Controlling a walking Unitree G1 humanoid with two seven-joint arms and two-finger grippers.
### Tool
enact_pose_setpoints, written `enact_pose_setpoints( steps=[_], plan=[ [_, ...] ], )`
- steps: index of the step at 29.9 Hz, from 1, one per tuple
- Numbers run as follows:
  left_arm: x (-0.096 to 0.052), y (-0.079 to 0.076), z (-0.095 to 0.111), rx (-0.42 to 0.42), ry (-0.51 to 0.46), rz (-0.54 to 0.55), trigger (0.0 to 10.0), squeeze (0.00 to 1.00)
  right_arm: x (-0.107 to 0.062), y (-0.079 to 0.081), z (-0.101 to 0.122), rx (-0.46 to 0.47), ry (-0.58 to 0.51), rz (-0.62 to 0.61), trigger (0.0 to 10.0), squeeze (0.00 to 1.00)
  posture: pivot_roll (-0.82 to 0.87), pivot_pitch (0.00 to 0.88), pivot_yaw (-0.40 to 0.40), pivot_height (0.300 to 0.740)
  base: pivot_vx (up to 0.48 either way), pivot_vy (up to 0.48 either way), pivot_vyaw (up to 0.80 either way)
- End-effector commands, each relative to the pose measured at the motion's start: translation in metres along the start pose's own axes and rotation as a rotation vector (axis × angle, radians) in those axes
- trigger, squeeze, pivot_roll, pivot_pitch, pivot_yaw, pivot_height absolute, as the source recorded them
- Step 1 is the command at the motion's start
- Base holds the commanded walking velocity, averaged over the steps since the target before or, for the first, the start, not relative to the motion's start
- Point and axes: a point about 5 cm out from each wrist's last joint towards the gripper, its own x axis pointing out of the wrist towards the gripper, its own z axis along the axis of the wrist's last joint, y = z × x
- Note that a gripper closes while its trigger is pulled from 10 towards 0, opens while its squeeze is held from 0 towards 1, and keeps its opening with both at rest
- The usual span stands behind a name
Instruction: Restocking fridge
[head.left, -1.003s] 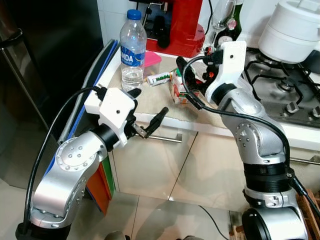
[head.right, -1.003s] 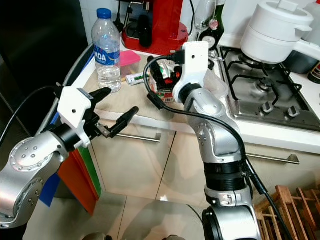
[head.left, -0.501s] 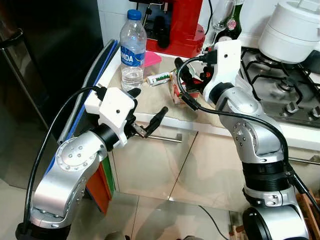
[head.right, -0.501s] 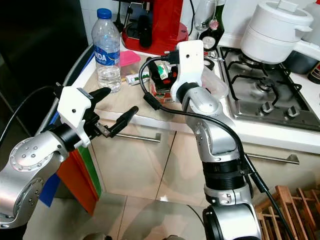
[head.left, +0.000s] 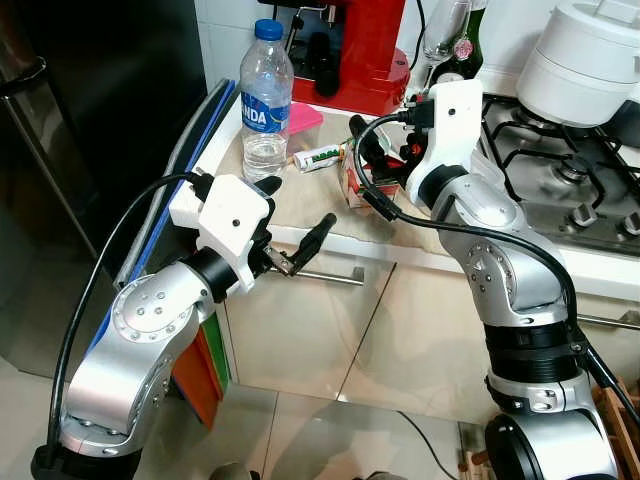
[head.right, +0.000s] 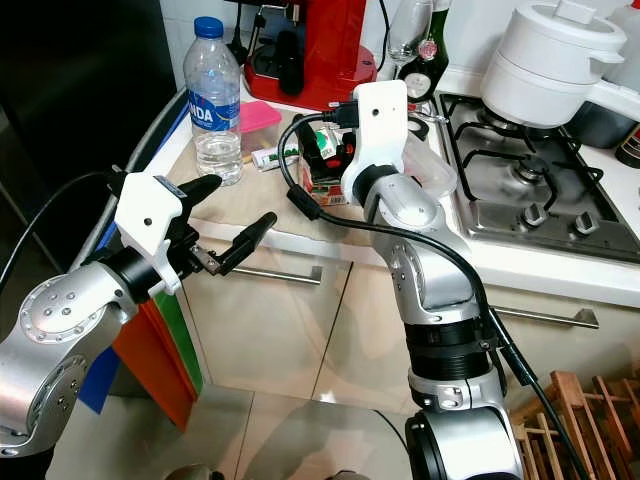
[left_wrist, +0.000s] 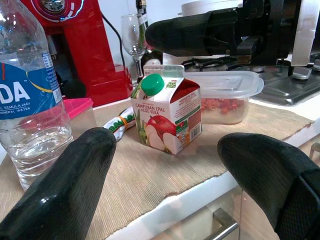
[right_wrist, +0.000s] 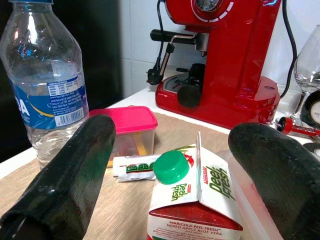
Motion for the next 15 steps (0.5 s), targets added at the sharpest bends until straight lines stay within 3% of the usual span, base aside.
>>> enact_pose_setpoints(
  steps=[1,9,10,11,15],
  plan=[
    [0.0013,-0.0020,0.0012,0.005,0.002,-0.008,10.0,0.00,-0.0003,-0.0006,0.0061,-0.013,-0.013,-0.006,10.0,0.00,0.05,0.003,-0.071,0.740,0.000,0.000,0.00],
    [0.0013,-0.0020,0.0012,0.005,0.002,-0.008,10.0,0.00,-0.0003,-0.0006,0.0061,-0.013,-0.013,-0.006,10.0,0.00,0.05,0.003,-0.071,0.740,0.000,0.000,0.00],
    [0.0013,-0.0020,0.0012,0.005,0.002,-0.008,10.0,0.00,-0.0001,-0.0006,0.0061,-0.022,-0.009,-0.015,10.0,0.00,0.00,0.000,0.000,0.740,0.000,0.000,0.00],
    [-0.0011,-0.0010,0.0000,0.011,0.012,0.011,10.0,0.00,0.0003,0.0015,0.0026,-0.038,-0.014,-0.002,10.0,0.00,0.06,0.019,-0.090,0.740,0.000,0.000,0.00],
    [-0.0019,-0.0007,-0.0006,0.015,0.015,0.021,10.0,0.00,0.0001,0.0016,0.0008,-0.042,-0.022,0.000,10.0,0.00,0.06,0.014,-0.093,0.740,0.000,0.000,0.00]
  ],
)
